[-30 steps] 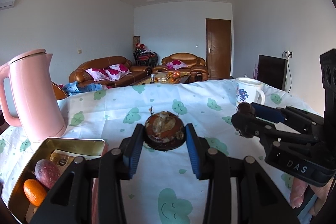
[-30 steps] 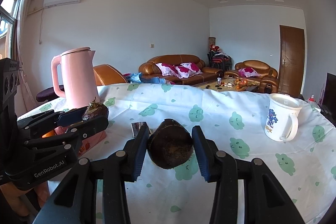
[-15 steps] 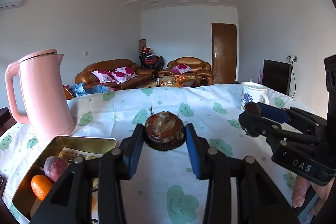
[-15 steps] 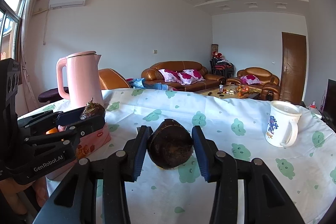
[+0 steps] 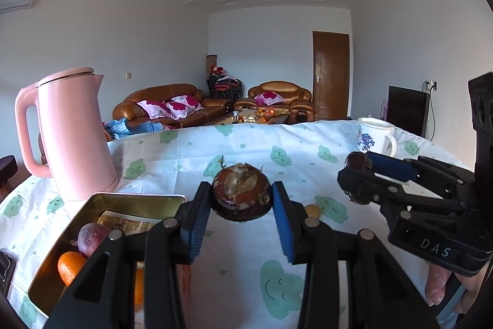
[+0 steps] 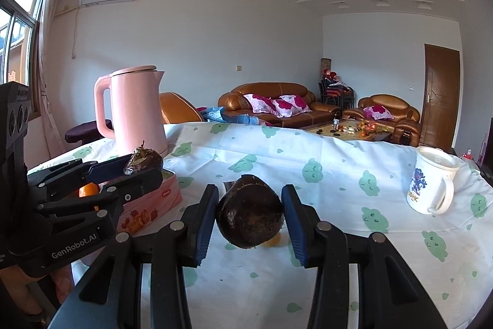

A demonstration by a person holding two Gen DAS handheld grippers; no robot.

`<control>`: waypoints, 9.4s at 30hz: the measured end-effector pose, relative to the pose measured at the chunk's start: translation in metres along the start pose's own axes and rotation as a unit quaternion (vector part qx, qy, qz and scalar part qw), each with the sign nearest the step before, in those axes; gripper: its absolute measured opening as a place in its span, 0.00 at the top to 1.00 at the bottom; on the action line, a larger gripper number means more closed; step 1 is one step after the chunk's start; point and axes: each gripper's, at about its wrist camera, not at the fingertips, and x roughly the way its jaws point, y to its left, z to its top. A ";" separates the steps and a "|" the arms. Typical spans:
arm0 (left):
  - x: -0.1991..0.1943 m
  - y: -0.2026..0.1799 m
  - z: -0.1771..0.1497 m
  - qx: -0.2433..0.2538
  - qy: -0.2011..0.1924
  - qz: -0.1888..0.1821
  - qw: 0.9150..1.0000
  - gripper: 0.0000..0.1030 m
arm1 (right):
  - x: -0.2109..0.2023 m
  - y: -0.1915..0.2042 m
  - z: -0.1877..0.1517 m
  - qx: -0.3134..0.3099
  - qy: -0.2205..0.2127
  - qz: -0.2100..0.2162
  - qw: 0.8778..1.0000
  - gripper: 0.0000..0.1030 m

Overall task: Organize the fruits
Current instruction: 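Lift both held brown cakes and carry them toward the pink tin box, then lower both brown cakes into the pink tin and open both grippers, then move both open grippers back to the remaining items on the cloth, then grasp the small yellow round fruit with the right gripper while the left gripper grasps the striped cylinder, then lift the yellow fruit and striped cylinder and carry both toward the pink tin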

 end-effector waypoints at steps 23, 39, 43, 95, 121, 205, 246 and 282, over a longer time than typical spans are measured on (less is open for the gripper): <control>-0.022 0.065 -0.008 -0.037 0.020 0.038 0.998 0.60 | 0.022 0.055 0.011 -0.024 0.020 0.067 0.997 0.57; -0.039 0.126 -0.021 -0.068 0.051 0.093 0.992 0.60 | 0.043 0.120 0.012 -0.062 0.037 0.131 0.989 0.57; -0.038 0.127 -0.024 -0.067 0.059 0.093 0.992 0.60 | 0.046 0.131 0.010 -0.070 0.041 0.140 0.987 0.57; -0.055 0.132 -0.023 -0.068 0.056 0.105 0.991 0.16 | 0.052 0.155 0.001 -0.119 0.087 0.162 0.976 0.38; 0.053 0.014 0.022 -0.022 0.116 0.030 0.993 0.03 | 0.088 -0.036 0.004 0.011 0.195 0.002 0.981 0.46; 0.121 -0.043 0.013 0.000 0.154 -0.022 0.988 0.45 | 0.065 -0.084 0.003 0.011 0.108 -0.058 0.992 0.69; 0.083 -0.046 0.016 0.012 0.067 0.001 0.998 0.45 | 0.031 -0.077 0.006 0.003 0.022 -0.074 0.997 0.69; 0.049 -0.042 0.014 0.005 0.020 0.007 1.000 0.45 | 0.007 -0.057 0.003 -0.017 -0.019 -0.068 0.997 0.69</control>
